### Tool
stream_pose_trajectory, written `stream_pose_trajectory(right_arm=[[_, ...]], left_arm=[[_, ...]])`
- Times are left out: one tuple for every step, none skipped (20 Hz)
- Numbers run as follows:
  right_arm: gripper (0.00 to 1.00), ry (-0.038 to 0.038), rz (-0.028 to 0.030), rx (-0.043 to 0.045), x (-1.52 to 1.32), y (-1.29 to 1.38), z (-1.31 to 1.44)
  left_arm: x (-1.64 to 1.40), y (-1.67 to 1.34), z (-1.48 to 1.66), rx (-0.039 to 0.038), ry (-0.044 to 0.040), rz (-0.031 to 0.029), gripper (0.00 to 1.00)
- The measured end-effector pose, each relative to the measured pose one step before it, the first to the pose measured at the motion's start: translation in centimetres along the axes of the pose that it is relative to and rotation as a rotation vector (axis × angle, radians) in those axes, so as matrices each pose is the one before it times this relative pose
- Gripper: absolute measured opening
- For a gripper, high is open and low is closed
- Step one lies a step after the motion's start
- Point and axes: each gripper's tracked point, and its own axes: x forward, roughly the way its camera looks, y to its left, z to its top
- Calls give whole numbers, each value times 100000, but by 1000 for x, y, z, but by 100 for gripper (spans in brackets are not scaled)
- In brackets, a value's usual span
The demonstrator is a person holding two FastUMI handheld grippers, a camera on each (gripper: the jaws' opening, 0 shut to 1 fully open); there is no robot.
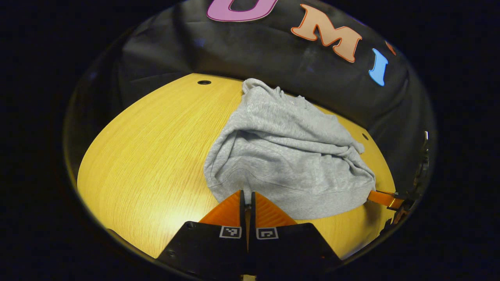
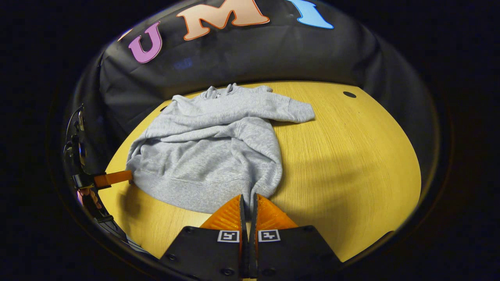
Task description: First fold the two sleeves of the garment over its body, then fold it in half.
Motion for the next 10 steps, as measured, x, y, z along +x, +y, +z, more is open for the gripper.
stream_pose_trajectory(right_arm=[[3,-1246,388,1,-218,263,589],[3,-1299,451,159,-105,199,704],[3,-1442,115,336,-64,141,791],[3,-1977,-17,476,-16,162,993],[3,-1632,152,323,65,158,789],[3,-1810,268,164,196,171,996],[3,-1562,625,136,169,283,928],[3,-1142,717,254,373,258,735],[3,24,720,125,364,205,360],[3,96,398,65,380,129,256]], left_arm=[[-176,-292,526,-1018,-1067,-1028,0],[-43,-383,907,-1188,-2026,-1137,0],[-16,-326,950,-1209,-1961,-727,0],[-53,-308,908,-1342,-1876,-827,0],[-124,-485,1106,-1328,-2505,-1240,0],[235,-406,1380,-648,-2465,-968,0],[279,-307,1295,-166,-2569,-1120,0],[508,-251,591,273,-1156,-655,0],[316,133,303,797,429,281,0],[613,214,-22,860,1057,515,0]])
